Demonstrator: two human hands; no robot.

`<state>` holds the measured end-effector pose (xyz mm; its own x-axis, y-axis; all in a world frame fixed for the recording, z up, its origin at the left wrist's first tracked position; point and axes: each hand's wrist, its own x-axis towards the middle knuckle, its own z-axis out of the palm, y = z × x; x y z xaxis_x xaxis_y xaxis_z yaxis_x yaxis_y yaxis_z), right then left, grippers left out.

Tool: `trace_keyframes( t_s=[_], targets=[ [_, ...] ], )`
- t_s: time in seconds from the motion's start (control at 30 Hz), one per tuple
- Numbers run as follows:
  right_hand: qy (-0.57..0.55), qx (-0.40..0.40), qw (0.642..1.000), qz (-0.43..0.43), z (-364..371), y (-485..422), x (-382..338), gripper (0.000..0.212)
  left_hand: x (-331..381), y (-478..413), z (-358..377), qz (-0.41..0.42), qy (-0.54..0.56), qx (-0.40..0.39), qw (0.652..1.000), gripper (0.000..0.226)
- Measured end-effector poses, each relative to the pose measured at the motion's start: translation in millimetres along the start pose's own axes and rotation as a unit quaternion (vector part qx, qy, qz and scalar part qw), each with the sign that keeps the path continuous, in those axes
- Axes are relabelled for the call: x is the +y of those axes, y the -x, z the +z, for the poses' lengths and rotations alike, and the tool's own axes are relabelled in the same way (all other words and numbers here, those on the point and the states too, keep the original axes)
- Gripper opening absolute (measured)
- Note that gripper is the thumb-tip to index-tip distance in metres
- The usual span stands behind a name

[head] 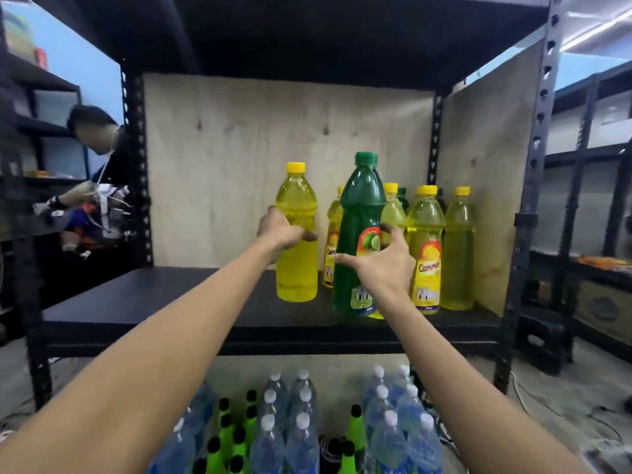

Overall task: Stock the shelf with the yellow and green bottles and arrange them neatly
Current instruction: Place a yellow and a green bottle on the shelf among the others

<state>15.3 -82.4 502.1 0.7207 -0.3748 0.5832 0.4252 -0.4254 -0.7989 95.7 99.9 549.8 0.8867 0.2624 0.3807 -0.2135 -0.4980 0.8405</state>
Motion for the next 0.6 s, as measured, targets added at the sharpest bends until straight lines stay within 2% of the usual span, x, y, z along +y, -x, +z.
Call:
trace_keyframes(
  t_s=[0.1,0.23,0.43,0.6],
  targets=[
    [0.009,-0.014,1.0,0.009,22.7,-6.3,7.9,0.096,-9.5,-18.2,21.3,-0.027,-0.006,0.008,1.0,0.088],
    [0.032,-0.029,0.999,0.021,44.0,-16.5,19.5,0.096,-14.6,-31.2,43.1,-0.046,-0.002,0.015,0.999,0.075],
    [0.048,-0.023,0.998,0.032,58.5,-19.1,33.6,0.096,-16.8,-32.0,57.1,0.0,-0.025,-0.005,1.0,0.055],
    [0.068,-0.011,0.998,0.008,62.1,-15.2,41.5,0.096,-32.3,-25.2,60.8,0.024,0.026,-0.009,0.999,0.068]
  ],
)
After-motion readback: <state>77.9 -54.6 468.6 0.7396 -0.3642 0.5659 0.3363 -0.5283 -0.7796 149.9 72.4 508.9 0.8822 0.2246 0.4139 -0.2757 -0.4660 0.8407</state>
